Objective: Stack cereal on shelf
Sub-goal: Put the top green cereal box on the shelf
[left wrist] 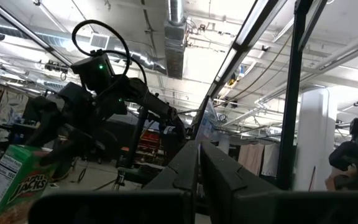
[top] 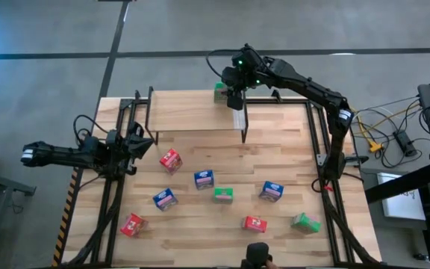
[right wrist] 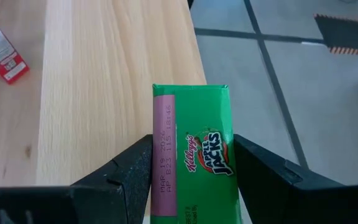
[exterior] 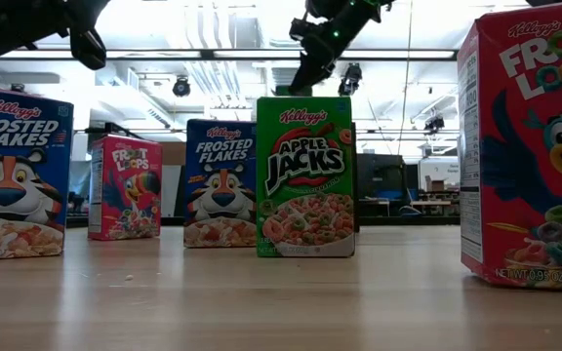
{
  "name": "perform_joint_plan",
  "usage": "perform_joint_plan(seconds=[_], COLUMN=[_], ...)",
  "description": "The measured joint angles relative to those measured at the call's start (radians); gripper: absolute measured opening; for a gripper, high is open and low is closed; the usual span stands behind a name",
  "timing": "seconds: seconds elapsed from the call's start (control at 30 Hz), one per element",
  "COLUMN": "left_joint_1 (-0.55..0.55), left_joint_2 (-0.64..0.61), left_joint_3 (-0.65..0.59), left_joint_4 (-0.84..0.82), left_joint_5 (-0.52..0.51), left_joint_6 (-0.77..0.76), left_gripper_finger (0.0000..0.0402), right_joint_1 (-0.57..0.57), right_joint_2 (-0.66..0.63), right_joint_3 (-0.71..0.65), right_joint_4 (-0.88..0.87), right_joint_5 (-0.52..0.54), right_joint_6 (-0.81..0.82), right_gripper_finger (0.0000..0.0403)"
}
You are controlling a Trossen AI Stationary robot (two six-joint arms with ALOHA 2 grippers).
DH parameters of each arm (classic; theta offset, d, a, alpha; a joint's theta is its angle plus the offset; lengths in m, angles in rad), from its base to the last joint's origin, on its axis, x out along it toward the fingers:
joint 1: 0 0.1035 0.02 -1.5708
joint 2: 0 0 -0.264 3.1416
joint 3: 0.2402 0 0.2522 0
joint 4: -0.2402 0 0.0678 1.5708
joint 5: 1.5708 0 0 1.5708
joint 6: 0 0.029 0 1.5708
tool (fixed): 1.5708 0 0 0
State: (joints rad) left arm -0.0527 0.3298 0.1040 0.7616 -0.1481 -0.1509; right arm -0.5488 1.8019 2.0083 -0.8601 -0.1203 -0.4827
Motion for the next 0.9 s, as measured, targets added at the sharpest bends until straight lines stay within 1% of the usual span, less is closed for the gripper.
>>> perform_joint_plan(seconds=[0.17,0.53,0.9], left_joint_1=[0.0,0.0,0.0], left_joint_2=[0.0,0.0,0.0], left_joint_3=[0.0,0.0,0.0], left_joint_4=[0.0,0.0,0.0], left_joint_5=[0.0,0.0,0.0], left_joint_6=[0.0,-0.015,-0.015], left_gripper_finger=[0.0002,0.0002,0.0002], right_joint_1=[-0.004,-0.016,-0.021], right_joint_2=[0.007,0.058,0.057], right_joint_3=[-0.015,-0.001,0.0], right_joint_4=[0.012,0.035,0.027], right_joint_5=[-0.018,-0.011,-0.011], right_joint_6=[-0.016,-0.018,-0.046], right_gripper_finger=[0.0194,0.0194,0.019])
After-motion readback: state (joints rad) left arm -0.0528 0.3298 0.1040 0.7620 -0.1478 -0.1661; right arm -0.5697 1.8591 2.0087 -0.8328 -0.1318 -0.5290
